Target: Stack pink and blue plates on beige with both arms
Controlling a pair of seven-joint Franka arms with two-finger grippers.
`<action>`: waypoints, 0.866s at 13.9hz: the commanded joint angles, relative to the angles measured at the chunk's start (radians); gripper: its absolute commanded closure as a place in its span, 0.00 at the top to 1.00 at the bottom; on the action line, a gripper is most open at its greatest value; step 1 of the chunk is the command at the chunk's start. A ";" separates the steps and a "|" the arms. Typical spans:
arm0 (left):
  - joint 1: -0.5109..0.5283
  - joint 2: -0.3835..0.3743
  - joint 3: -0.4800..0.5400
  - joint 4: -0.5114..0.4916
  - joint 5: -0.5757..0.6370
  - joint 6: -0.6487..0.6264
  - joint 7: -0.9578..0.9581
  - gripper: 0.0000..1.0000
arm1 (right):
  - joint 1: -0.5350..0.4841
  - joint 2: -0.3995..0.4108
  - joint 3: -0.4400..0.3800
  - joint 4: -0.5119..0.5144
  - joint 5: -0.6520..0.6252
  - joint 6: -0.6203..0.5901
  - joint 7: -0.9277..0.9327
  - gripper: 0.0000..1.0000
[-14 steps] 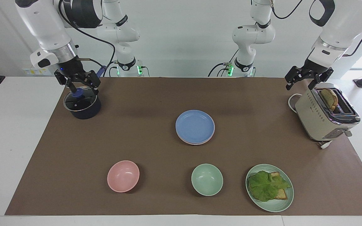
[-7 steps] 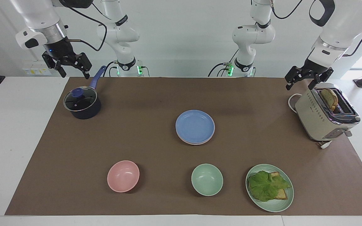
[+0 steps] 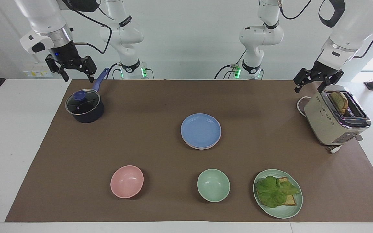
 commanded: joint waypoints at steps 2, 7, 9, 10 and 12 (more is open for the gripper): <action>0.007 -0.007 -0.005 -0.004 0.016 -0.009 0.001 1.00 | 0.016 -0.021 0.010 -0.019 -0.025 0.005 0.012 1.00; 0.007 -0.007 -0.005 -0.004 0.016 -0.009 0.001 1.00 | 0.014 -0.024 0.008 -0.017 -0.009 -0.031 0.013 1.00; 0.007 -0.007 -0.005 -0.004 0.016 -0.009 0.001 1.00 | 0.013 -0.023 0.007 -0.016 -0.009 -0.032 0.013 1.00; 0.007 -0.007 -0.005 -0.004 0.016 -0.009 0.001 1.00 | 0.011 -0.021 0.005 -0.014 -0.009 -0.032 0.013 1.00; 0.007 -0.007 -0.005 -0.004 0.016 -0.009 0.001 1.00 | 0.010 -0.021 0.007 -0.013 -0.009 -0.035 0.012 1.00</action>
